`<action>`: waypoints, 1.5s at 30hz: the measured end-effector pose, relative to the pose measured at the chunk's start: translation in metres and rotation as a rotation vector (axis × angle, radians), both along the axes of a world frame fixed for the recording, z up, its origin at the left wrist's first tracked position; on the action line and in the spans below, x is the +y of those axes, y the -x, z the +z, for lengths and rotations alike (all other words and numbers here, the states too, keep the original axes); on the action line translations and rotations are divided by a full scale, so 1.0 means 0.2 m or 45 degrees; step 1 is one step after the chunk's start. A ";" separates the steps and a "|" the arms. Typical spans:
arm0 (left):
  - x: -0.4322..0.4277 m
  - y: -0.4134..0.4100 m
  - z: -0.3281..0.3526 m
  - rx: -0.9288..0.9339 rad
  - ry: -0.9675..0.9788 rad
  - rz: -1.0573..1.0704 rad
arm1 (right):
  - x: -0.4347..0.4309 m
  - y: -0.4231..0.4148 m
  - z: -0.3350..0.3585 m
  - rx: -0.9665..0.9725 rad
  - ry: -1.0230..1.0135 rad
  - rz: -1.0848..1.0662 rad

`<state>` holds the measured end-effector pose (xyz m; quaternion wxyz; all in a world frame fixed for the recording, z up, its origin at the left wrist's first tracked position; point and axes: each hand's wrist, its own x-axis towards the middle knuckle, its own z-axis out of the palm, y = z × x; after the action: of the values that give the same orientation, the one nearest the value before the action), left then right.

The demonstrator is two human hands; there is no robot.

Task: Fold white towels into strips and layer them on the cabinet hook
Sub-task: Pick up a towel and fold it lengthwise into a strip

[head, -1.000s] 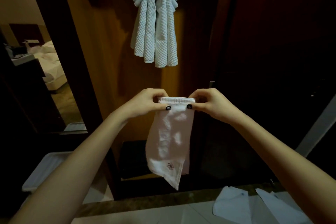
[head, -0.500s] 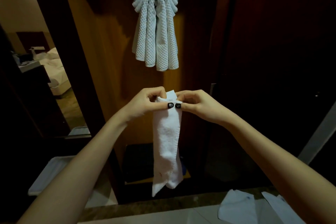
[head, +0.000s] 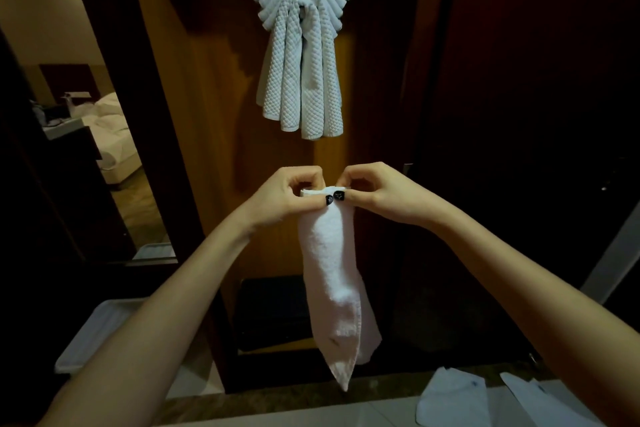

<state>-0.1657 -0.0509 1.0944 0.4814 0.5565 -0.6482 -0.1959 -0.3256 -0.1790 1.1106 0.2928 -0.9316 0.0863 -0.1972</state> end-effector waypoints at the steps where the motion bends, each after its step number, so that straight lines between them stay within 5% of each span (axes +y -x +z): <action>1: 0.00 -0.01 0.00 -0.001 0.034 0.027 | 0.00 0.00 0.00 -0.026 0.005 -0.017; 8: -0.02 -0.06 -0.06 -0.030 0.186 0.247 | 0.01 -0.03 -0.04 -0.274 -0.053 -0.156; 15: 0.00 -0.01 -0.15 0.151 0.161 0.011 | -0.01 -0.05 -0.01 -0.488 -0.308 -0.185; 23: -0.11 0.04 -0.13 0.299 0.388 0.419 | 0.03 -0.11 -0.16 -0.742 -0.395 -0.404; 29: -0.17 -0.03 -0.10 0.506 0.434 0.540 | 0.11 -0.02 -0.50 -0.476 -0.364 -0.444; 34: -0.19 -0.03 -0.10 0.449 0.374 0.496 | 0.07 0.00 -0.49 -0.295 -0.313 -0.391; 37: -0.18 0.00 -0.11 0.362 0.322 0.423 | 0.07 0.00 -0.40 -0.309 -0.525 -0.190; 45: -0.15 0.01 -0.15 0.356 0.228 0.263 | 0.08 -0.02 -0.33 -0.505 -0.658 -0.160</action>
<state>-0.1671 -0.0801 1.0645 0.6318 0.5425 -0.5293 -0.1623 -0.3213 -0.1628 1.0452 0.5178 -0.7628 0.1323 -0.3640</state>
